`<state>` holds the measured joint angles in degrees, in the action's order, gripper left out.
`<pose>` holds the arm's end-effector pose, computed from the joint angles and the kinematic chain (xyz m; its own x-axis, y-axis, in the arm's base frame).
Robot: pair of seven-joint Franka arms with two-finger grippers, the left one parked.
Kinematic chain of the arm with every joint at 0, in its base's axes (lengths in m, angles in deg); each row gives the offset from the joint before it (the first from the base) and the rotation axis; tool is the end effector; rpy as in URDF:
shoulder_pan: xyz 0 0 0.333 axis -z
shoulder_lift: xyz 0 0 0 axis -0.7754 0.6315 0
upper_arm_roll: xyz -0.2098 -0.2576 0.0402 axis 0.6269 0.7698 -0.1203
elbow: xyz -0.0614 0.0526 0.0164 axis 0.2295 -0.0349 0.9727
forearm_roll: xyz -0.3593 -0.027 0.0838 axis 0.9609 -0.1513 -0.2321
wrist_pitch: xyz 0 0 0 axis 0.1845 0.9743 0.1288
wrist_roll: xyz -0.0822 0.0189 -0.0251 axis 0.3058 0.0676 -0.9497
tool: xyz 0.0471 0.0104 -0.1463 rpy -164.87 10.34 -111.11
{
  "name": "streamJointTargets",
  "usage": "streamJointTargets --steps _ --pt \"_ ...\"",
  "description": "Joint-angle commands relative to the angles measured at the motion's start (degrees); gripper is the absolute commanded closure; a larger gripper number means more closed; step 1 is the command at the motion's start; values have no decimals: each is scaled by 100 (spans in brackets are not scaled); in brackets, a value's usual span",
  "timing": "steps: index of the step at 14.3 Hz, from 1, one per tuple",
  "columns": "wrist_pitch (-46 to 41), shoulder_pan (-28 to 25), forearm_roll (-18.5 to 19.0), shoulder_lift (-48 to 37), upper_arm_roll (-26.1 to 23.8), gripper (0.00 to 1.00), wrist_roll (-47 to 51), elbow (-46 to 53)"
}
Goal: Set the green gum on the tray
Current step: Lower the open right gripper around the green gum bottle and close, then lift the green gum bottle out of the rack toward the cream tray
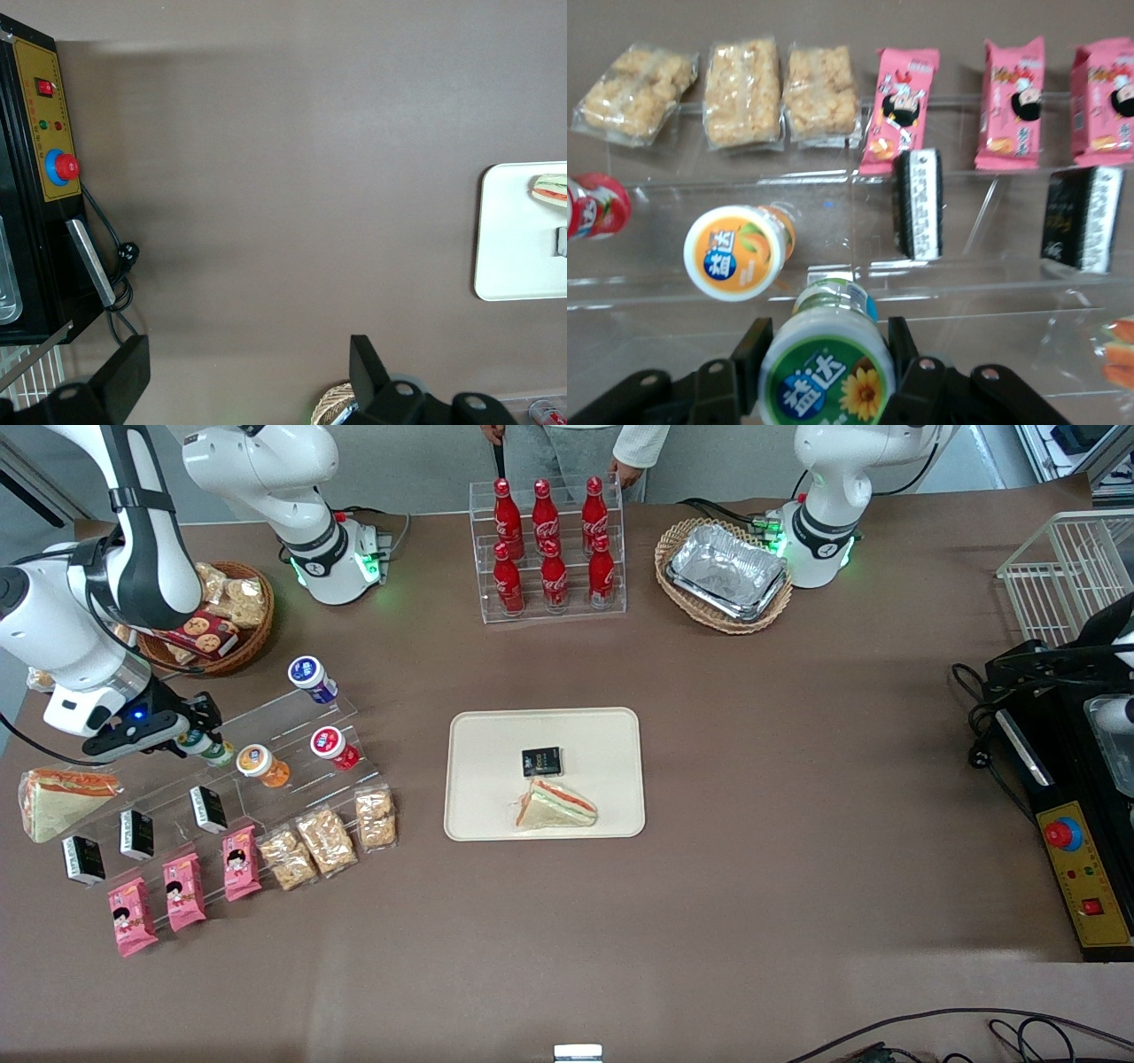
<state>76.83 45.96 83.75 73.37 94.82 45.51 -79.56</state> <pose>0.4557 -0.0936 0.3702 0.9101 0.3963 0.1211 0.3936 -0.9181 0.0469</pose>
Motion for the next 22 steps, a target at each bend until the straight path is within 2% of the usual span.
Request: streamJointTargets --steps 1,8,12,18,22 --pt "-996 -65 33 -13 -44 68 51 915" --pt "-3924 -460 -11 453 -45 68 534 3534" --pt "-4541 -872 -46 462 -45 68 1138 4081" --pt "-4630 -2435 -555 471 -45 68 4009 4258" --pt "-4516 -3465 -653 690 -45 68 6225 4267"
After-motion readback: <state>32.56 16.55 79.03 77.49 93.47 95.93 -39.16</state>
